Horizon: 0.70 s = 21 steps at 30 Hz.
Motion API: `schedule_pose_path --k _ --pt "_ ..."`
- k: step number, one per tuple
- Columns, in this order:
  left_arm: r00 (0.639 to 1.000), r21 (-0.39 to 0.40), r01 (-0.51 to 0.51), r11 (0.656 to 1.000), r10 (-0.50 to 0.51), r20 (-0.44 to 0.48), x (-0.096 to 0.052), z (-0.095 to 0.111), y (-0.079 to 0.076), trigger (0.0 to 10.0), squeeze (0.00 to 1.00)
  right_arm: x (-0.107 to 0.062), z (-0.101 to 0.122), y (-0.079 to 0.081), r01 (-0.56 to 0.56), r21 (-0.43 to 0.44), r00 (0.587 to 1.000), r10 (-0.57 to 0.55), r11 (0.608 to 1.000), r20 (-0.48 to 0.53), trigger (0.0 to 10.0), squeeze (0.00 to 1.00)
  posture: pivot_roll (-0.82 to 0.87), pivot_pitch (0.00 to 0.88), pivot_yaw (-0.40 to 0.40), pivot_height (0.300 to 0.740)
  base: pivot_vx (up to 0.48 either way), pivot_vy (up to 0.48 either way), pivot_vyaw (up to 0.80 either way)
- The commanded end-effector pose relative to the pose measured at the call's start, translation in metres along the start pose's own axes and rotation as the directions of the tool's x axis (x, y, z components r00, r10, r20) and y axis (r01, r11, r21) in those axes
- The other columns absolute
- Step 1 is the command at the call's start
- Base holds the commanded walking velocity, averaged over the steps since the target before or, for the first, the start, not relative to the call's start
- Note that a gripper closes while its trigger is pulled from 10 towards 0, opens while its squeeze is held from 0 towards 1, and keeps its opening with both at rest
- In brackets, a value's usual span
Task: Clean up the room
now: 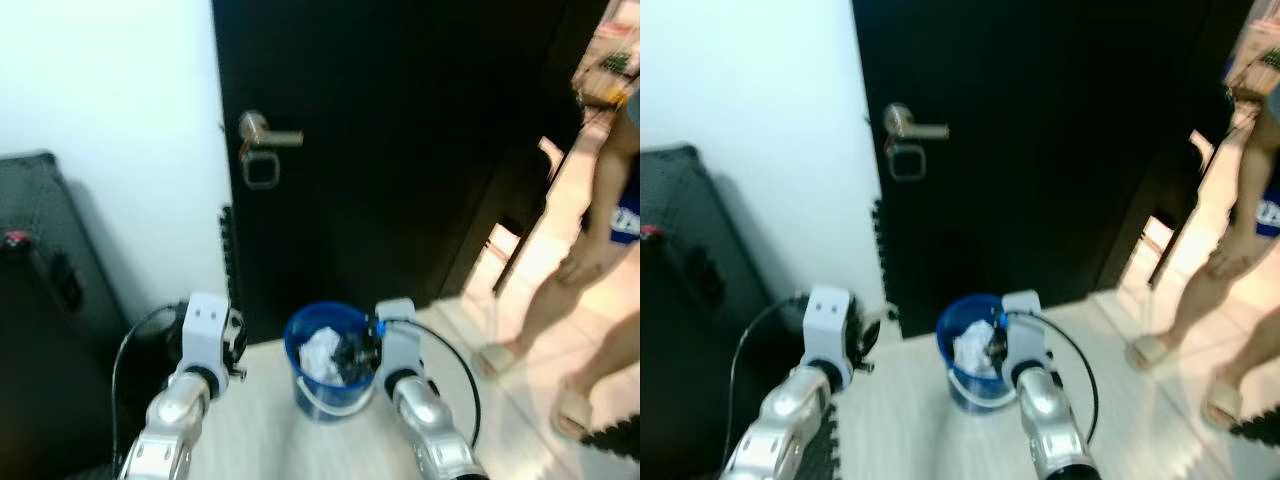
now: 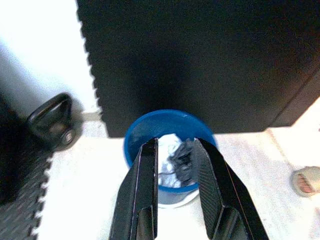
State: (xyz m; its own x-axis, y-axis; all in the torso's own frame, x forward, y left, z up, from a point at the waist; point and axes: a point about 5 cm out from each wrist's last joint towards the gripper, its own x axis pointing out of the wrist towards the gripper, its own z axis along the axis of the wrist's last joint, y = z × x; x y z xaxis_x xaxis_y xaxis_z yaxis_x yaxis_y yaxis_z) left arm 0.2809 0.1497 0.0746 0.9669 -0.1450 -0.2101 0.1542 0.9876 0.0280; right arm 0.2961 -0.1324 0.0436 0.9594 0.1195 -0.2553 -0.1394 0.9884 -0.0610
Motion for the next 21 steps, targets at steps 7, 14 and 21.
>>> schedule_pose_path --k 7,14,21 --pt "1.0 -0.007 0.005 1.0 -0.005 -0.019 0.0014 -0.0017 -0.0031 10.0 0.0 0.0005 -0.0001 -0.0025 0.01 0.006 1.0 -0.01 1.0 -0.016 10.0 0.0 0.05 0.0 -0.096 0.74 0.0 0.0 0.0" --pt "1.0 -0.01 0.001 1.0 -0.001 -0.028 0.0006 -0.0037 -0.0031 10.0 0.0 0.0005 -0.0022 -0.0039 0.019 -0.003 0.999 -0.019 1.0 -0.035 10.0 0.0 0.06 0.0 -0.097 0.74 0.0 0.0 -0.23" --pt "0.999 -0.002 -0.005 1.0 0.005 -0.035 0.0008 -0.0054 -0.0021 10.0 0.0 0.0001 -0.0041 -0.0067 0.043 -0.002 0.998 -0.043 0.999 -0.043 10.0 0.0 0.05 0.0 -0.089 0.74 0.0 0.0 -0.8"
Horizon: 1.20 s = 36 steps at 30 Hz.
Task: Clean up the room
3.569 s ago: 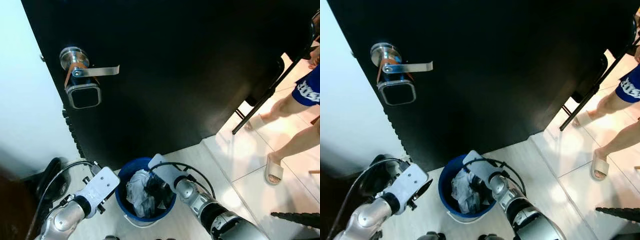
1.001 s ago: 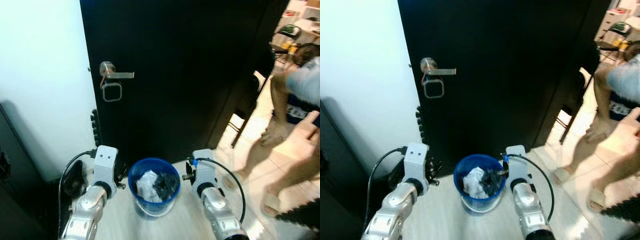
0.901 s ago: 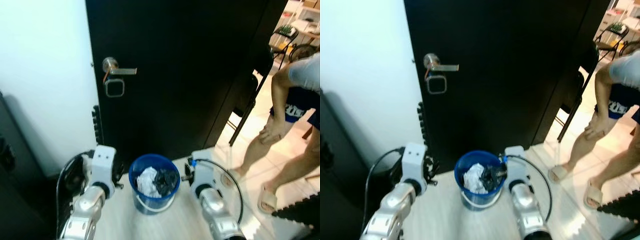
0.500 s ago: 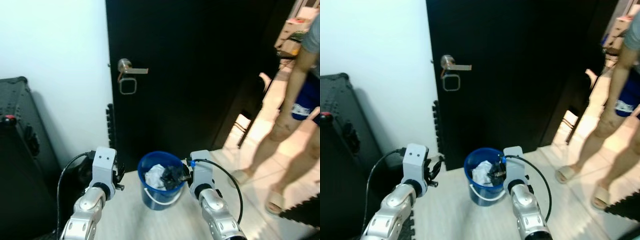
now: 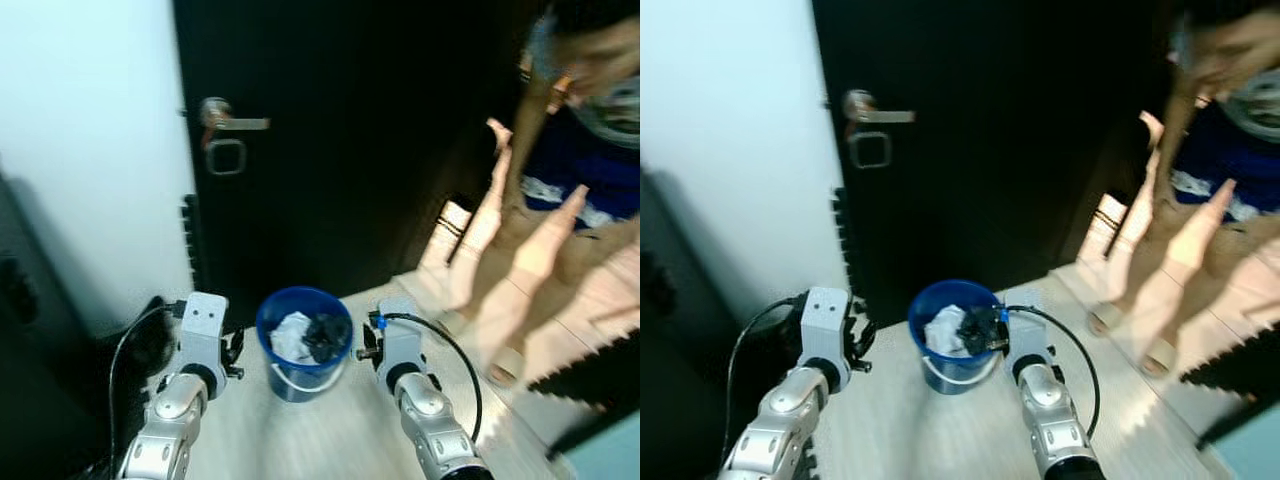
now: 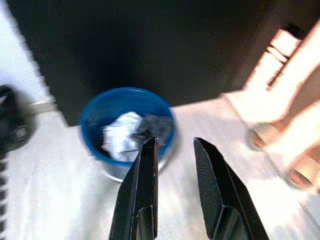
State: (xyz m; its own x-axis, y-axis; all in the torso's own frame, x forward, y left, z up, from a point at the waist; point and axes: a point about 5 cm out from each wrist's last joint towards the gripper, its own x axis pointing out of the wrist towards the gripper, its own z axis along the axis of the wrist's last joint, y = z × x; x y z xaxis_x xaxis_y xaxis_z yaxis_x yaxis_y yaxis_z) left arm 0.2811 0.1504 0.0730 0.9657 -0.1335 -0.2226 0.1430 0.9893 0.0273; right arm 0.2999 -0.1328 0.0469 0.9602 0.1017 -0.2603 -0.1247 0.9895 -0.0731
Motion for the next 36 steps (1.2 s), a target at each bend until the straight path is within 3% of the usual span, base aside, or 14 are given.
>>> schedule_pose_path --k 1,14,21,27,36 --pt "1.0 0.008 0.003 1.0 -0.003 -0.026 0.001 -0.004 -0.002 10.0 0.0 -0.003 -0.009 -0.007 0.038 0.005 0.998 -0.038 0.999 -0.041 10.0 0.0 0.05 0.0 -0.086 0.74 0.0 0.0 -0.8" --pt "0.999 0.027 -0.002 1.0 0.003 -0.037 0.006 -0.003 -0.001 10.0 0.0 -0.004 -0.013 -0.014 0.081 0.002 0.995 -0.081 0.997 -0.065 10.0 0.0 0.04 0.0 -0.075 0.74 0.0 0.0 -0.8" --pt "0.991 0.088 0.047 0.995 -0.035 -0.13 0.002 -0.023 -0.004 10.0 0.0 -0.008 -0.021 -0.019 0.107 -0.004 0.989 -0.107 0.994 -0.103 10.0 0.0 0.04 0.0 -0.069 0.74 0.0 0.0 -0.8" --pt "0.992 0.073 0.013 0.997 -0.003 -0.128 -0.001 -0.026 0.004 10.0 0.0 -0.012 -0.03 -0.02 0.118 0.0 0.984 -0.117 0.993 -0.135 10.0 0.0 0.04 0.0 -0.059 0.74 0.0 0.0 -0.8" --pt "0.992 0.072 0.013 0.997 -0.004 -0.127 0.001 -0.026 0.002 10.0 0.0 -0.015 -0.032 -0.024 0.149 0.012 0.979 -0.146 0.989 -0.141 10.0 0.0 0.04 0.0 -0.049 0.74 0.0 0.0 -0.8"
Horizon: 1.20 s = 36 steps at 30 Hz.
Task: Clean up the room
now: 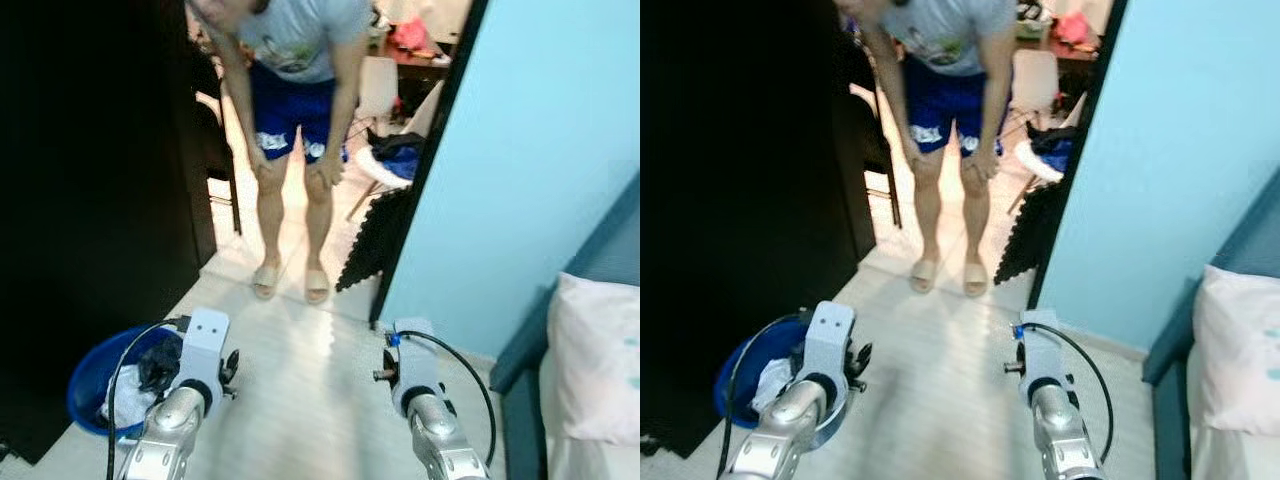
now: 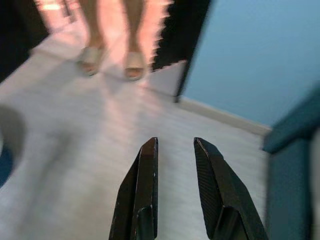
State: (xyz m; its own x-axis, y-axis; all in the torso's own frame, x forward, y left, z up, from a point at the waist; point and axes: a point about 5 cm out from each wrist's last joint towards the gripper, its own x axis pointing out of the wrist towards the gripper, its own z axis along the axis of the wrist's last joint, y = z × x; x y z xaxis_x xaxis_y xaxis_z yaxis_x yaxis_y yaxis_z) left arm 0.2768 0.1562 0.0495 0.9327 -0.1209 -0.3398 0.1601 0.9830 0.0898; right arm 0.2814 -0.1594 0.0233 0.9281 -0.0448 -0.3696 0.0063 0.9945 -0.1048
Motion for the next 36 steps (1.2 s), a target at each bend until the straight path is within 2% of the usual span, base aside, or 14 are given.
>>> schedule_pose_path --k 1,36 --pt "1.0 0.008 0.009 1.0 -0.009 -0.003 0.0013 -0.0014 -0.0025 10.0 0.0 -0.0004 -0.0014 -0.0022 0.015 0.012 1.0 -0.015 1.0 -0.013 10.0 0.0 0.04 0.0 -0.049 0.74 0.0 0.0 -0.8" --pt "1.0 0.002 -0.009 1.0 0.009 0.017 0.0037 -0.0005 -0.0069 10.0 0.0 -0.0018 -0.0042 -0.0072 0.025 0.018 1.0 -0.025 1.0 -0.019 10.0 0.0 0.02 0.0 -0.06 0.74 0.0 0.0 -0.8"
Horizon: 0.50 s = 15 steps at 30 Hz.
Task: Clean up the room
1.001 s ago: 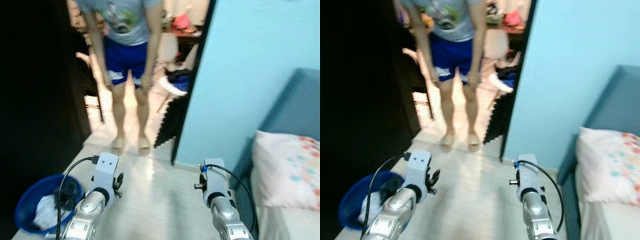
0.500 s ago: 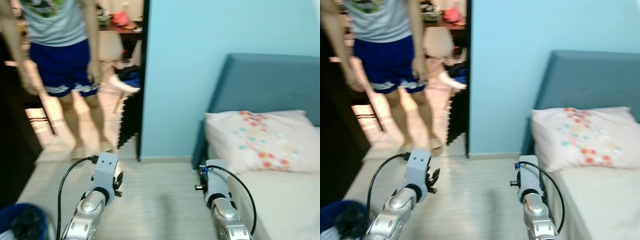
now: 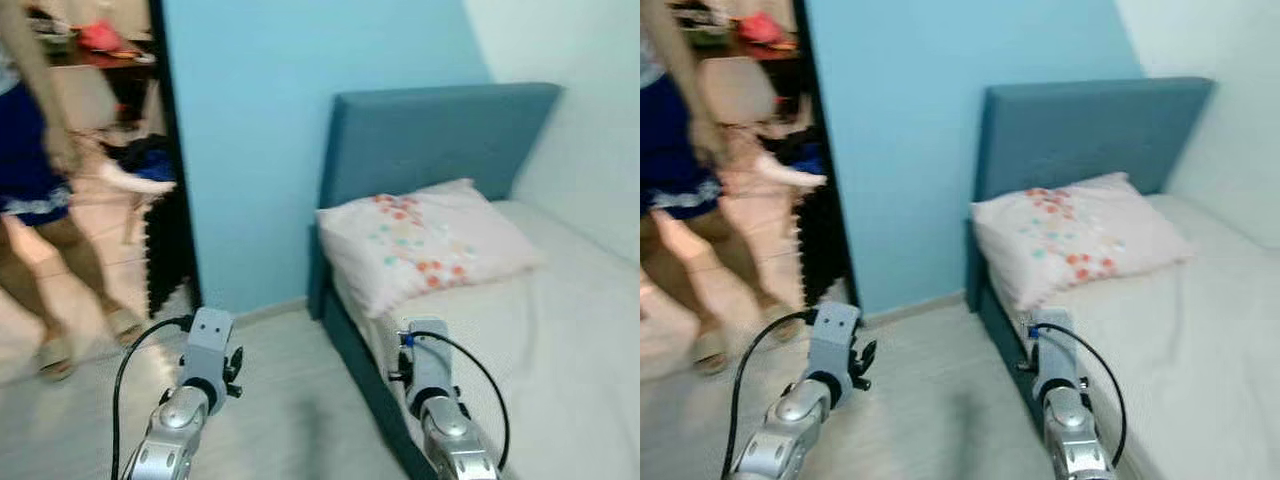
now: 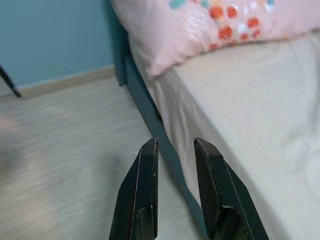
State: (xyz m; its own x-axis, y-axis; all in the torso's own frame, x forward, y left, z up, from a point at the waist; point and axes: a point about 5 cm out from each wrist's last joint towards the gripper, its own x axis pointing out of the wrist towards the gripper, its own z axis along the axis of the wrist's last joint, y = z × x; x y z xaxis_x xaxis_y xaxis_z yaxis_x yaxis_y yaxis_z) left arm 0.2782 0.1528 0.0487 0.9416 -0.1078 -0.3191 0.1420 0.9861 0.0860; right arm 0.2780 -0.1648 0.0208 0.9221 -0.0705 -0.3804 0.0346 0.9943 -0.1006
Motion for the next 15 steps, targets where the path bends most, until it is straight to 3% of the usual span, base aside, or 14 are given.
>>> schedule_pose_path --k 1,15 --pt "1.0 0.011 0.007 1.0 -0.007 -0.004 0.0017 -0.0008 -0.0038 10.0 0.0 0.0002 -0.0001 -0.0021 0.0 0.004 1.0 0.0 1.0 -0.004 10.0 0.0 0.02 0.0 -0.06 0.74 0.0 0.0 -0.8" --pt "1.0 0.009 -0.008 1.0 0.008 0.003 -0.0022 -0.003 -0.0032 10.0 0.0 -0.0017 -0.0031 0.0022 -0.01 0.005 1.0 0.01 1.0 -0.012 10.0 0.0 0.03 0.0 -0.06 0.74 0.0 0.0 -0.8"
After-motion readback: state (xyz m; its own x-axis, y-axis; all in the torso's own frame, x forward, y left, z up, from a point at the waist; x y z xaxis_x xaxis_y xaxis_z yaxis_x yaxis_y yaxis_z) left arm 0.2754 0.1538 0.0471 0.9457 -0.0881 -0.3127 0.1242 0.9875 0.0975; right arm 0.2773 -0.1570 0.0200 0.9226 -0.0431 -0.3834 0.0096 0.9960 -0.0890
